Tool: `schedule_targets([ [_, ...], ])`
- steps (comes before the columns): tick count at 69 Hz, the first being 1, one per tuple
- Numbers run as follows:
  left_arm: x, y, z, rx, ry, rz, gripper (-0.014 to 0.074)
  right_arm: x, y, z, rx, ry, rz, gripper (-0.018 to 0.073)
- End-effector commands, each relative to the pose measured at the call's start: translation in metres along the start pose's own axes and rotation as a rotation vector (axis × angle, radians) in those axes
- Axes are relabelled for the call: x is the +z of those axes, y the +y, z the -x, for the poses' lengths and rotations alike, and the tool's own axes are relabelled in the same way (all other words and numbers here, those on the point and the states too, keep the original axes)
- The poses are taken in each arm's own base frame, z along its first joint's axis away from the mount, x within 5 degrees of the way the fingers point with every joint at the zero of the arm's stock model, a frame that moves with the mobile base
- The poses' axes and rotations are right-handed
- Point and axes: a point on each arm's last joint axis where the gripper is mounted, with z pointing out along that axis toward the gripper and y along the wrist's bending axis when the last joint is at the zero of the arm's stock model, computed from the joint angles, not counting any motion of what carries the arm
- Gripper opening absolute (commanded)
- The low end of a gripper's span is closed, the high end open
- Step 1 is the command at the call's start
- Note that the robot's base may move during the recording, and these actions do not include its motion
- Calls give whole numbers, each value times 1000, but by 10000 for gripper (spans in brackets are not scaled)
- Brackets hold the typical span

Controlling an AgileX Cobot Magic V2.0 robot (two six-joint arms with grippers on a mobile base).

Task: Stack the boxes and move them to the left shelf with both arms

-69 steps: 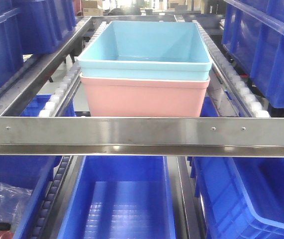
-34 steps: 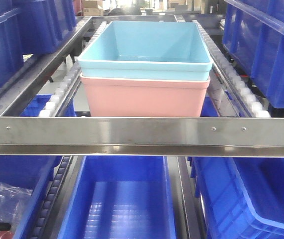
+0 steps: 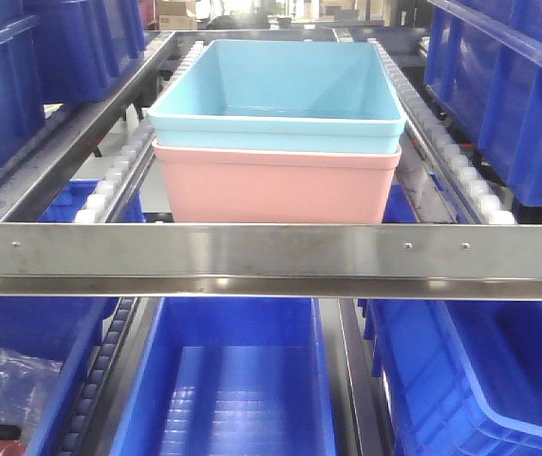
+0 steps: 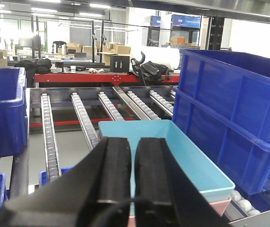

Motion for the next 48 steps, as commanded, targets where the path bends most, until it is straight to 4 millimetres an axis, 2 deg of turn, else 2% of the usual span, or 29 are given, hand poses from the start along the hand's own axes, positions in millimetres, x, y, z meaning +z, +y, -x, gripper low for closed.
schedule_targets([
  [1, 0, -3, 17, -11, -107, -33, 11, -2, 1, 16, -16, -130, 2, 52],
  [8, 0, 0, 13, -77, -91, -7, 11, -2, 1, 16, -16, -130, 2, 52],
  [11, 0, 2, 10, -31, -89, 22, 11, -2, 1, 16, -16, -130, 2, 52],
  [27, -7, 20, -25, 26, -63, 189, 11, -2, 1, 16, -16, -130, 2, 52],
  [36, -23, 29, -45, 50, -47, 304, 11, -2, 1, 16, -16, -130, 2, 52],
  [48, -52, 29, -67, 65, -95, 390, 11, -2, 1, 16, -16, -130, 2, 52],
])
